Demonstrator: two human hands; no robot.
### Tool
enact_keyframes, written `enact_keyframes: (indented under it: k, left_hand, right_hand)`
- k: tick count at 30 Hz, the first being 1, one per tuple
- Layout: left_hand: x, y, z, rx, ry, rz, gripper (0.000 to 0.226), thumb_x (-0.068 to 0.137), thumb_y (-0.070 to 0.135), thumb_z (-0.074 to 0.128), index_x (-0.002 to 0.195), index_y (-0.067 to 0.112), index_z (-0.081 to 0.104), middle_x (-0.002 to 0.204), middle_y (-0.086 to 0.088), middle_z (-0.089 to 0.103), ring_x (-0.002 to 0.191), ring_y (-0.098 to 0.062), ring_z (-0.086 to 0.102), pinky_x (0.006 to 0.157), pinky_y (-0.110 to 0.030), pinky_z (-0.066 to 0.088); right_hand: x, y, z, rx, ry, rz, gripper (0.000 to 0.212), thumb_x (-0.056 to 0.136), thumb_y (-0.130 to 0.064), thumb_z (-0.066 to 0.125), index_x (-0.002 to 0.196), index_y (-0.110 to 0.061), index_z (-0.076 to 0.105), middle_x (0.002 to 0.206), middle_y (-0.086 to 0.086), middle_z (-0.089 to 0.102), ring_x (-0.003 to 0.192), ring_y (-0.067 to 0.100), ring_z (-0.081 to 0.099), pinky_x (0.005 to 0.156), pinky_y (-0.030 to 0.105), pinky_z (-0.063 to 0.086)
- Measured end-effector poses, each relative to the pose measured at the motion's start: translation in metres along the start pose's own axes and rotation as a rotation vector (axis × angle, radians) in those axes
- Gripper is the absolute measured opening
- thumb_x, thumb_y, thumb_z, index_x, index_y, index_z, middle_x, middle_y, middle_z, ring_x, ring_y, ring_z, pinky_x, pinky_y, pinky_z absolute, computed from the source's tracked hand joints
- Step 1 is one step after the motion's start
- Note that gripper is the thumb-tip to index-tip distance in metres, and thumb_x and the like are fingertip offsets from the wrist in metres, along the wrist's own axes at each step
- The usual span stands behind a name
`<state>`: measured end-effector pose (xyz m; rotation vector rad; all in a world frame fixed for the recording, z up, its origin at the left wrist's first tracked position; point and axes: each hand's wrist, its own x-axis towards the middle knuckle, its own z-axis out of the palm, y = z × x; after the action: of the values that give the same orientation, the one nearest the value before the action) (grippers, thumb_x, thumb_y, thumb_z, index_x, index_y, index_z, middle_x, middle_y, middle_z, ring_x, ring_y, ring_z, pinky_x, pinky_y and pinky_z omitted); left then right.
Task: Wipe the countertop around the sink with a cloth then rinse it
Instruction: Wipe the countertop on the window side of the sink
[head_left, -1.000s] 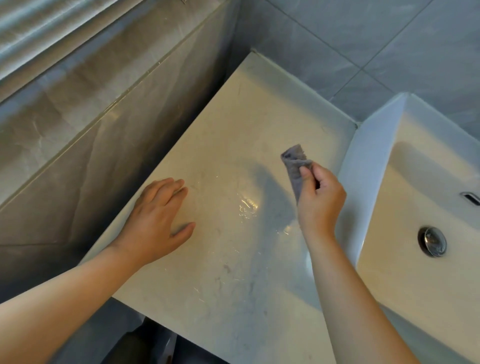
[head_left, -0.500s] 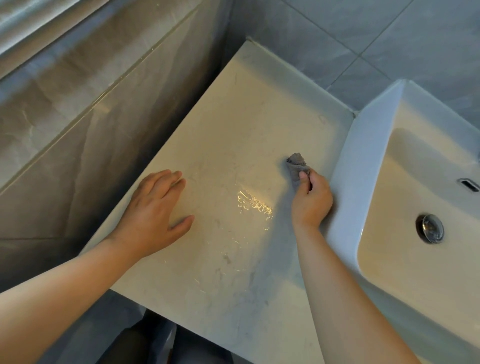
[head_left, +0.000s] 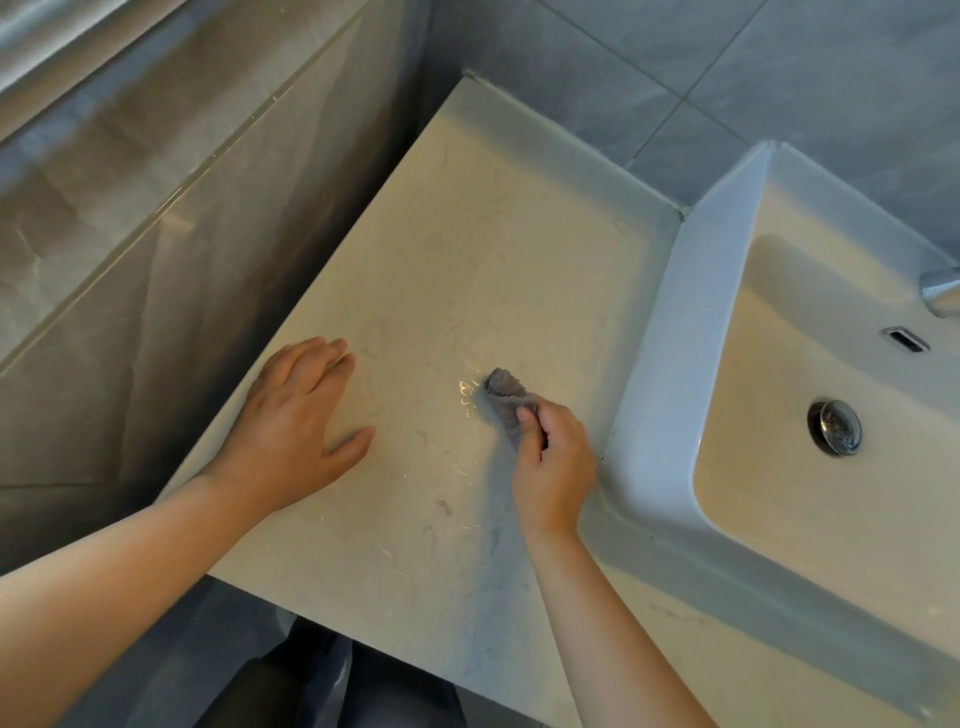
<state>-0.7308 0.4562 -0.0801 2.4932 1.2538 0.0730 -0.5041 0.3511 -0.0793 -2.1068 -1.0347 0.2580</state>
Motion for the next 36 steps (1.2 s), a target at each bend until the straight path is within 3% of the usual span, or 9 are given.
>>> enact_keyframes:
  k: [2,4,7,9,12,15,20,25,36]
  left_hand:
    - [0.0,-0.001,0.0,0.006,-0.004,-0.001,0.083,0.081,0.061,0.037,0.134,-0.002,0.047,0.143,-0.017,0.042,0.134,-0.034,0.033,0.112,-0.046,0.028]
    - [0.0,-0.002,-0.001,0.014,-0.012,0.003,0.084,0.08,0.062,0.035,0.135,-0.001,0.046,0.145,-0.016,0.04,0.135,-0.033,0.032,0.112,-0.045,0.027]
    - [0.0,-0.003,-0.001,0.018,-0.018,0.013,0.084,0.08,0.062,0.036,0.135,-0.001,0.046,0.145,-0.015,0.04,0.135,-0.033,0.031,0.113,-0.044,0.027]
    - [0.0,-0.003,-0.002,0.019,-0.015,0.018,0.084,0.08,0.062,0.036,0.135,-0.001,0.046,0.144,-0.016,0.04,0.135,-0.034,0.032,0.112,-0.045,0.028]
    - [-0.001,-0.002,-0.002,0.028,-0.015,0.012,0.086,0.08,0.062,0.034,0.137,-0.001,0.043,0.146,-0.016,0.038,0.136,-0.033,0.03,0.113,-0.045,0.026]
    - [-0.001,-0.003,-0.002,0.037,-0.024,0.016,0.086,0.08,0.062,0.034,0.138,-0.001,0.042,0.147,-0.016,0.037,0.137,-0.033,0.029,0.113,-0.046,0.026]
    - [-0.001,-0.008,0.0,0.047,-0.045,0.038,0.086,0.081,0.063,0.034,0.14,0.0,0.039,0.149,-0.016,0.034,0.138,-0.033,0.027,0.113,-0.047,0.026]
    - [-0.002,-0.007,0.002,0.055,-0.045,0.038,0.088,0.08,0.063,0.034,0.141,0.0,0.037,0.15,-0.016,0.032,0.138,-0.033,0.024,0.114,-0.047,0.022]
    - [-0.003,-0.008,0.0,0.063,-0.054,0.047,0.089,0.079,0.064,0.033,0.14,-0.001,0.038,0.149,-0.016,0.032,0.138,-0.033,0.025,0.114,-0.045,0.022]
  right_hand:
    - [-0.007,-0.004,-0.005,0.086,-0.007,0.058,0.015,0.09,-0.02,0.053,0.083,-0.015,0.066,0.079,-0.013,0.062,0.076,0.008,0.056,0.066,0.018,0.041]
    - [-0.008,-0.009,-0.017,0.132,0.106,0.087,0.016,0.091,-0.019,0.055,0.082,-0.012,0.066,0.075,-0.007,0.061,0.072,0.001,0.053,0.064,0.016,0.04]
    - [-0.001,-0.012,-0.035,0.055,0.322,0.081,0.014,0.092,-0.011,0.058,0.083,-0.007,0.067,0.076,-0.004,0.06,0.071,-0.001,0.051,0.066,0.009,0.037]
    - [0.002,-0.008,-0.037,-0.045,0.36,0.061,0.011,0.091,-0.008,0.06,0.09,-0.004,0.069,0.083,-0.002,0.066,0.076,0.002,0.053,0.072,0.005,0.038]
    - [-0.002,0.003,-0.027,-0.189,0.342,0.072,0.02,0.088,-0.009,0.063,0.107,-0.006,0.07,0.103,-0.001,0.071,0.093,0.016,0.063,0.084,0.006,0.034]
    - [-0.007,0.01,-0.015,-0.266,0.336,0.133,0.023,0.088,-0.012,0.062,0.109,-0.009,0.07,0.106,0.003,0.072,0.096,0.027,0.063,0.077,0.01,0.028]
    - [-0.006,0.007,-0.001,-0.28,0.356,0.227,0.02,0.093,-0.023,0.056,0.104,-0.014,0.071,0.096,-0.003,0.072,0.089,0.024,0.058,0.066,0.016,0.025]
    - [-0.01,0.014,0.0,-0.227,0.307,0.181,0.04,0.092,-0.041,0.038,0.093,-0.014,0.067,0.084,-0.004,0.069,0.08,0.021,0.055,0.061,0.021,0.028]
    - [-0.047,-0.023,0.021,-0.054,0.103,0.138,0.023,0.091,-0.033,0.048,0.087,-0.021,0.067,0.076,-0.013,0.063,0.072,0.011,0.053,0.058,0.023,0.036]
